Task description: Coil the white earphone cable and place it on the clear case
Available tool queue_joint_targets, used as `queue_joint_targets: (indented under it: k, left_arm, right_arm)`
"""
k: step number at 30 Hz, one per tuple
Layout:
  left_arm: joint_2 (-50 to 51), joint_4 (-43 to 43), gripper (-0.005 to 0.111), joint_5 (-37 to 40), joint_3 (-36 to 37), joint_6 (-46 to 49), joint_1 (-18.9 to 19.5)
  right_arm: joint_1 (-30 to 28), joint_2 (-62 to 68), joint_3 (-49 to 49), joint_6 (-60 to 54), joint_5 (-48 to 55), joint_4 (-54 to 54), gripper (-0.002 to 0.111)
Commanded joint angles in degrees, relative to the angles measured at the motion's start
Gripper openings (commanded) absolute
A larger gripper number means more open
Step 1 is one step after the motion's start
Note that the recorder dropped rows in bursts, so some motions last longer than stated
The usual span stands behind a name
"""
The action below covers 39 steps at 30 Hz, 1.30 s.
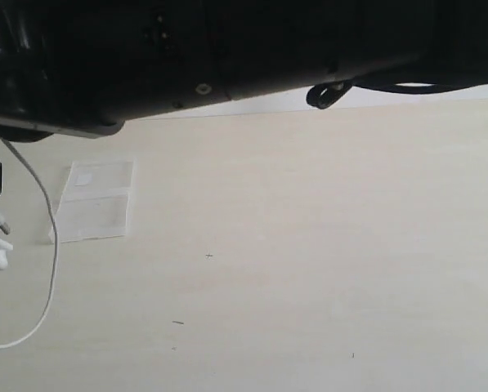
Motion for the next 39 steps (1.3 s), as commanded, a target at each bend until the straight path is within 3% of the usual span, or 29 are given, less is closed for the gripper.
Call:
queue_joint_targets:
  k: [1,27,29,35,39]
  left_arm:
    - [0.05,-1.39,0.008,-0.46,0.15,0.13,0.1]
    - [0.05,1.33,0.009,0.11,0.21,-0.4,0.1]
    - [0.05,2.35,0.012,-0.52,0.21,-1.91,0.1]
    - [0.05,4.67,0.038,-0.46,0.21,-2.88,0.1]
    - [0.05,15.03,0.039,-0.36,0.21,-9.82,0.1]
  right_arm:
    - [-0.15,0.07,0.05,-3.33,-0.4,3.27,0.0]
    - [-0.15,-0.32,0.05,-11.35,-1.45,8.66,0.0]
    - [-0.15,-0.66,0.05,-11.35,-2.12,8.66,0.0]
    - [-0.15,-0.69,0.05,-11.91,-2.63,8.56,0.0]
    - [-0.15,-0.81,0.05,-12.7,-3.82,8.56,0.0]
